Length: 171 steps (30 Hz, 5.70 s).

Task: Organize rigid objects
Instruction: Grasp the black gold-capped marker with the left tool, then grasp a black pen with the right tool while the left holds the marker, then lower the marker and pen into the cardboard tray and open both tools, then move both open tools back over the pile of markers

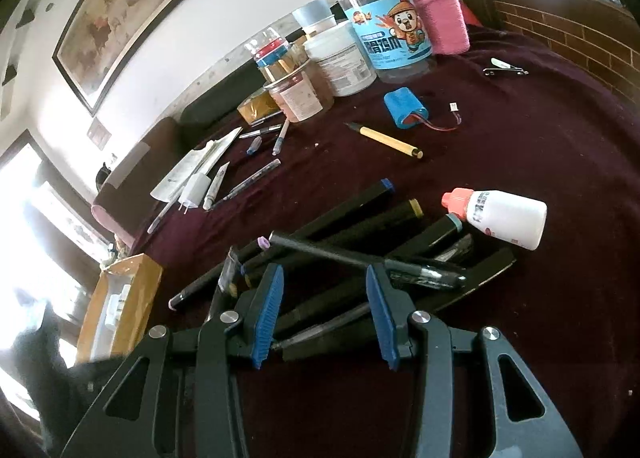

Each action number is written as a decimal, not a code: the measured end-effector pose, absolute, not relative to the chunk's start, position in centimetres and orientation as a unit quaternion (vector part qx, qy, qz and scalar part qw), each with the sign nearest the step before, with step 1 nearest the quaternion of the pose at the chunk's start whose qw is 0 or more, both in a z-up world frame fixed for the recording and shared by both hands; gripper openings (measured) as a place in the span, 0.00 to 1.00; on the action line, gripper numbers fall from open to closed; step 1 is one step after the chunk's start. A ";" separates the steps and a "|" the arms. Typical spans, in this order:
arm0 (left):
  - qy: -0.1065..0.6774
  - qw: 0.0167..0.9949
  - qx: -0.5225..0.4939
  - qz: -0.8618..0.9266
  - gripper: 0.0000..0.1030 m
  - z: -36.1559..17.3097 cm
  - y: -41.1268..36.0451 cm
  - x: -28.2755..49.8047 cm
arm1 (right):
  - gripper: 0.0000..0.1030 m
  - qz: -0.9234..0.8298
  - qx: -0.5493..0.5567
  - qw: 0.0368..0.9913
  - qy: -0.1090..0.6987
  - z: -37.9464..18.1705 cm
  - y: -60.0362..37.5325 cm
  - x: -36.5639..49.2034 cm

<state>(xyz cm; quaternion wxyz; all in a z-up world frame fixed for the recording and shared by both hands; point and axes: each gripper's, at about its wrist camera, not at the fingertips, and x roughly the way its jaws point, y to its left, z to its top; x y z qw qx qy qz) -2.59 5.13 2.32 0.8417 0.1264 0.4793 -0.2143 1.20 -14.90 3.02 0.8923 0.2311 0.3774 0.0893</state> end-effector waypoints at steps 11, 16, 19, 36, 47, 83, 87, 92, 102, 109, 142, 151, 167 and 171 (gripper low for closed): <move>0.461 0.860 0.080 -0.206 0.21 3.8 7.5 -5.5 | 0.37 0.084 0.233 0.886 0.392 2.5 -15.2 1.4; 0.461 0.863 0.076 -0.195 0.24 3.3 7.6 -4.3 | 0.37 0.084 0.233 0.885 0.395 2.3 -15.1 1.4; 0.467 0.857 0.082 -0.202 0.25 2.9 7.0 -4.3 | 0.37 0.086 0.231 0.884 0.397 2.3 -15.0 1.5; 0.444 0.865 0.117 -0.204 0.26 1.9 4.7 -4.8 | 0.37 0.090 0.230 0.883 0.398 2.3 -14.8 1.5; 0.432 0.875 0.027 -0.218 0.20 2.9 7.7 -6.3 | 0.37 0.095 0.208 0.888 0.398 2.4 -13.9 1.4; 0.421 0.892 0.011 -0.166 0.12 3.5 11.9 -8.6 | 0.38 0.191 0.121 0.860 0.457 3.5 -4.2 -5.0; 0.389 0.904 -0.031 -0.175 0.12 5.9 14.1 -11.0 | 0.38 0.208 0.106 0.849 0.474 2.9 -1.6 -4.8; 0.361 0.913 -0.072 -0.174 0.12 8.0 17.4 -13.5 | 0.38 0.193 0.063 0.844 0.497 1.7 2.5 -4.0; 0.333 0.927 -0.111 -0.131 0.12 10.1 24.0 -14.5 | 0.08 0.127 -0.008 0.860 0.495 1.8 5.0 -4.1; 0.341 0.929 -0.112 -0.090 0.12 10.4 28.3 -11.6 | 0.08 0.172 0.081 0.859 0.476 4.9 2.4 -4.3; 0.430 0.874 -0.228 -0.002 0.21 4.2 40.5 0.9 | 0.09 0.295 0.120 0.783 0.535 4.0 26.2 6.9; 0.373 0.886 -0.274 0.001 0.52 8.2 40.5 -3.5 | 0.15 0.296 0.122 0.795 0.515 5.3 24.4 6.3; 0.391 0.905 -0.101 -0.135 0.74 11.1 20.5 -4.7 | 0.43 0.149 0.161 0.896 0.385 9.0 -4.5 1.7; 0.405 0.897 -0.067 -0.160 0.74 9.4 15.1 -3.3 | 0.43 0.080 0.208 0.902 0.369 6.8 -12.8 1.7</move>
